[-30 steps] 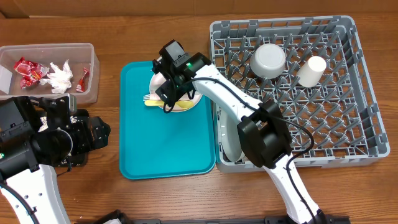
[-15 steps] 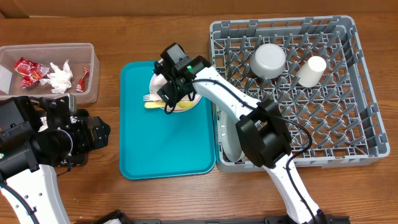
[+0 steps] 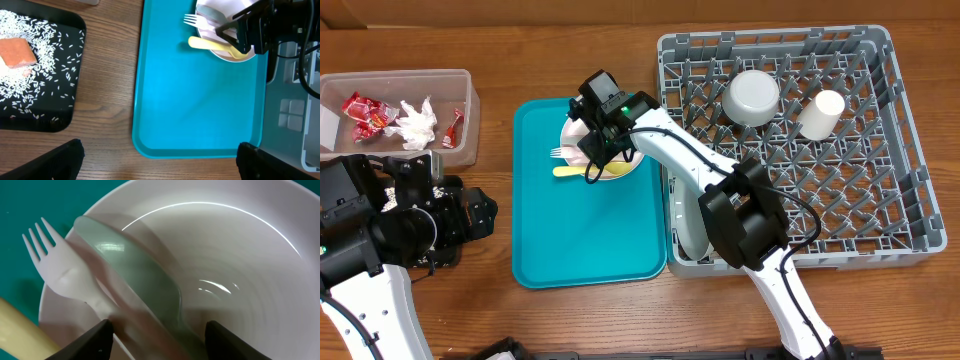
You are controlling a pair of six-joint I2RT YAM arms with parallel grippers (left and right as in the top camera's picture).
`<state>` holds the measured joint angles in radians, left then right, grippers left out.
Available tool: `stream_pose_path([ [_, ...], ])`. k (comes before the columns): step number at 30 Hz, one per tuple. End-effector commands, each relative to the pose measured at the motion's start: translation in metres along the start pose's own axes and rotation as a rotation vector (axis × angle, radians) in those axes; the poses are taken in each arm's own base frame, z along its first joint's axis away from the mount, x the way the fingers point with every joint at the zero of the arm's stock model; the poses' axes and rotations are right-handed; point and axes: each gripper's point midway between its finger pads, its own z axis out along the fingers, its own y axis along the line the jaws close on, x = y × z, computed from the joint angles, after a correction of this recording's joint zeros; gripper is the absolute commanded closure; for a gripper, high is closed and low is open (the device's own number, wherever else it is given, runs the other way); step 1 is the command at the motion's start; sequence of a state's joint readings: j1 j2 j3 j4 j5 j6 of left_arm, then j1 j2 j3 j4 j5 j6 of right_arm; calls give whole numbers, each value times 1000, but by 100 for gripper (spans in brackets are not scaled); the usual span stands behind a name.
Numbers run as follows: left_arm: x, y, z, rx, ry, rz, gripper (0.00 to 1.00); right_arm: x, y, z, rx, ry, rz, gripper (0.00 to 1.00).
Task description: Sort waste into correct bins and load items into the dishwasher rack
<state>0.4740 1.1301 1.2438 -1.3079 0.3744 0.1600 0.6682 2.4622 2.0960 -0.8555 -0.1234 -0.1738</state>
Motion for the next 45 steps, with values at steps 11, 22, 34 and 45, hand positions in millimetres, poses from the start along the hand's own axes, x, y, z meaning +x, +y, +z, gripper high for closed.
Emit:
stream_pose_path([
  [11,0,1,2,8,1,0,0,13,-4,15,11,16,22,47],
  [22,0,1,2,8,1,0,0,10,-6,14,19,8,48,55],
  [34,0,1,2,8,1,0,0,2,-10,2,50,-2,102,56],
  [45,0,1,2,8,1,0,0,4,-30,-3,168,5,152,55],
])
